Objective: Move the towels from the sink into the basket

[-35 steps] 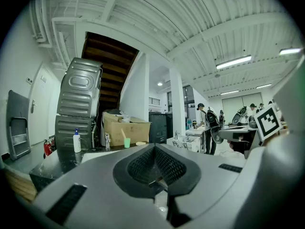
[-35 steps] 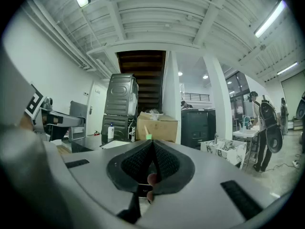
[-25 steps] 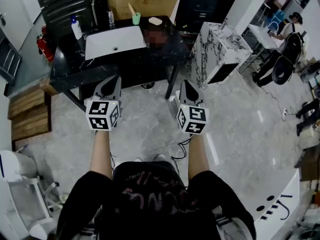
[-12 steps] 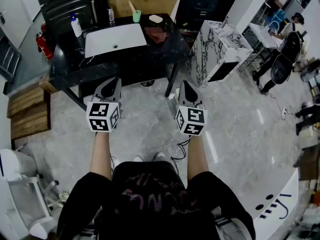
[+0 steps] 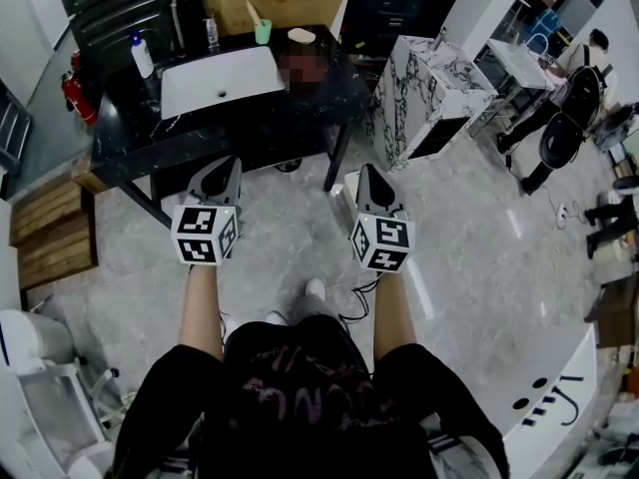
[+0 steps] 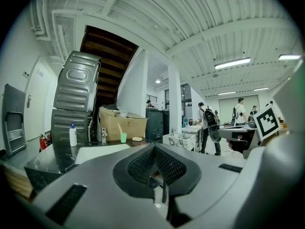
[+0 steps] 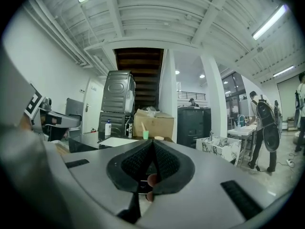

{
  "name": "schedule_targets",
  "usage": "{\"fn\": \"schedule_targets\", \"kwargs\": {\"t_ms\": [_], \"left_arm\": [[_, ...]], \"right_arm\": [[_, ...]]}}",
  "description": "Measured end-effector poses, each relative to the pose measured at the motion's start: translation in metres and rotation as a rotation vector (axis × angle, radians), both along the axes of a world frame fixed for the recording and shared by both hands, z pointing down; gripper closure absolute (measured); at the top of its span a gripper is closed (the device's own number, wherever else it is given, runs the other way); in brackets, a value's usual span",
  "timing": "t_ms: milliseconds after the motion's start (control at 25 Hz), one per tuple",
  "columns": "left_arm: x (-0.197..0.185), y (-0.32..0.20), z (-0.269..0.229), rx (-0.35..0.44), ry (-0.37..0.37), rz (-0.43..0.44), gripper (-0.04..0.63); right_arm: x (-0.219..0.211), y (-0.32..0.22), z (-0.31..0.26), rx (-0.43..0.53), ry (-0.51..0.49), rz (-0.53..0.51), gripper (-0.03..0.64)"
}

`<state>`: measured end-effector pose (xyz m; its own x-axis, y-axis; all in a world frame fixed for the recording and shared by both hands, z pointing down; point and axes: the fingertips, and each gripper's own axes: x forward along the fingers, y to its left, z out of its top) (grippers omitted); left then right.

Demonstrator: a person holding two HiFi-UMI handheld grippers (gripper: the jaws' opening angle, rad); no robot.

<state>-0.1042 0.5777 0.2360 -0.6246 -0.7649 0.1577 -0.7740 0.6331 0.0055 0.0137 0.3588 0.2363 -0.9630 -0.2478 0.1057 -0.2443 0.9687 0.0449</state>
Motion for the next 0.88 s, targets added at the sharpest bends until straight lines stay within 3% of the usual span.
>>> {"fn": "schedule_targets", "kwargs": {"t_ms": [480, 880], "left_arm": [[-0.032, -0.027, 0.008, -0.009, 0.005, 0.015, 0.578], [-0.087, -0.072, 0.024, -0.047, 0.031, 0.017, 0.578]], "right_arm": [[-0.034, -0.023, 0.005, 0.013, 0.004, -0.008, 0.603], [-0.097, -0.067, 0.022, -0.017, 0.018, -0.019, 0.603]]}}
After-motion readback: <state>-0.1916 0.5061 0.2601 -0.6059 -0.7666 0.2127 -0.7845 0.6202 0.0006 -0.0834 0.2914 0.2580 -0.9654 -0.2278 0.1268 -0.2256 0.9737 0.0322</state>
